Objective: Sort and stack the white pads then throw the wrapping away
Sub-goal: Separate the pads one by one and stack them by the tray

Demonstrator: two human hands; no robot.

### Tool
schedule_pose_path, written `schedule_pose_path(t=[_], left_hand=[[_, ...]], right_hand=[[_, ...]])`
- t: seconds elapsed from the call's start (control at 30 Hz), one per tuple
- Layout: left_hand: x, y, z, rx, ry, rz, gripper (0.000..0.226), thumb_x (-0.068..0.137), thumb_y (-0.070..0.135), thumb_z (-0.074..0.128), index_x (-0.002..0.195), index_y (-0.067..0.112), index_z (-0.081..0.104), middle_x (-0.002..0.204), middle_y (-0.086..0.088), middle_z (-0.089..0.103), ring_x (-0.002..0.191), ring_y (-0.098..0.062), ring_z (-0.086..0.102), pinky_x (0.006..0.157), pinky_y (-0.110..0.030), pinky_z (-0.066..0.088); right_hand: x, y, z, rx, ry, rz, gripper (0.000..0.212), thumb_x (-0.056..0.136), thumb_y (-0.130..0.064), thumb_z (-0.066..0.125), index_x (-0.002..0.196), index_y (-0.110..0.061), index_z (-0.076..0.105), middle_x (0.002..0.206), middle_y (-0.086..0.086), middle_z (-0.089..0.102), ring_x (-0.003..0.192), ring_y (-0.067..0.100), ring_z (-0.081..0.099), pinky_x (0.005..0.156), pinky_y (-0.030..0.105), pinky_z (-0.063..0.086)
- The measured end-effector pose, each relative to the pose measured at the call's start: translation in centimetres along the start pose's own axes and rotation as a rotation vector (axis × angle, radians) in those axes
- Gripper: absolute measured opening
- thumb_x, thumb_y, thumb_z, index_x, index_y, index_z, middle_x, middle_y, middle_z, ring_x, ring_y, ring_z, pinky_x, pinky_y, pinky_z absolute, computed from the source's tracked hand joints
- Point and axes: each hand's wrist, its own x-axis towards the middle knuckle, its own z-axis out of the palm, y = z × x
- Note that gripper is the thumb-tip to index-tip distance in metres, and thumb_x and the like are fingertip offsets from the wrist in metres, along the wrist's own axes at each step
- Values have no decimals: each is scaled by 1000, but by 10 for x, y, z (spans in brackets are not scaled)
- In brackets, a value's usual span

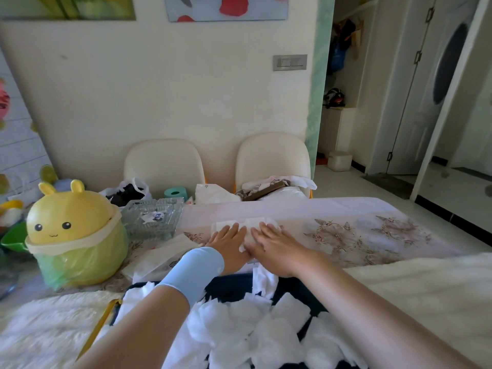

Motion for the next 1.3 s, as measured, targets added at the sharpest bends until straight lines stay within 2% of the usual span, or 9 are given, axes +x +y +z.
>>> schedule_pose_path(t=[0.1, 0.17, 0.23, 0.33, 0.6, 0.73, 0.97, 1.1, 1.3], left_hand=[[-8, -1, -5, -62, 22, 21, 72, 101, 52, 34, 158, 25, 0, 166, 4, -8, 152, -17, -8, 124, -41, 2], [-16, -2, -9, -113, 99, 39, 66, 101, 48, 40, 157, 28, 13, 166, 6, 3, 152, -17, -1, 123, -43, 10], [-26, -1, -15, -118, 232, 62, 50, 98, 42, 49, 147, 31, 39, 155, 5, 30, 145, -19, 22, 118, -42, 26], [-44, 2, -21, -179, 300, 50, 18, 96, 35, 51, 110, 32, 63, 119, 8, 58, 112, -18, 54, 98, -36, 47], [-84, 6, -13, -309, 156, -47, 22, 95, 33, 46, 102, 24, 65, 108, 3, 66, 99, -22, 64, 91, -40, 54], [-101, 3, -12, -379, 189, -37, 18, 97, 30, 51, 107, 29, 66, 109, 12, 63, 103, -17, 63, 89, -31, 53], [-125, 1, -13, -799, 307, -9, 28, 86, 43, 70, 108, 29, 59, 102, 13, 66, 97, -11, 65, 87, -25, 52], [-148, 5, -11, -1109, 289, 33, 9, 87, 20, 73, 86, 11, 71, 79, 1, 70, 75, -15, 67, 76, -27, 59], [-172, 5, -2, -1466, 252, -11, 22, 95, 23, 63, 107, 5, 71, 97, -17, 76, 87, -29, 74, 69, -29, 60]], right_hand=[[-11, 1, -9, 112, 102, -73, 63, 106, -51, 25, 161, -22, 13, 169, 4, -1, 156, 20, -3, 125, 46, 7], [-21, 3, -15, 162, 308, -89, 46, 105, -38, 40, 149, -24, 43, 158, 3, 35, 146, 24, 31, 116, 40, 30], [-30, 3, -19, 97, 477, -36, 25, 98, -26, 47, 109, -22, 68, 114, 0, 65, 107, 22, 60, 86, 35, 50], [-43, -2, -17, 14, 367, 158, 24, 89, -29, 52, 69, -16, 56, 67, -2, 57, 63, 21, 57, 55, 28, 40], [-53, -21, 9, -20, 228, 313, 34, 81, -39, 70, 67, -19, 45, 66, -4, 51, 59, 18, 49, 56, 25, 38], [-59, -19, 12, 262, 247, 236, 2, 78, -24, 74, 80, -24, 73, 84, -8, 70, 79, 15, 66, 71, 30, 56], [-94, -35, -10, 1067, 351, -74, 25, 85, -13, 78, 105, -23, 66, 88, 4, 70, 74, 14, 64, 61, 26, 52], [-109, -51, -14, 1200, 329, -200, 29, 85, -5, 77, 110, -19, 70, 85, 2, 70, 73, 12, 63, 60, 26, 52], [-115, -61, -6, 1179, 334, -221, 21, 82, -7, 81, 101, -15, 74, 81, -3, 72, 57, 1, 58, 58, 21, 47]])
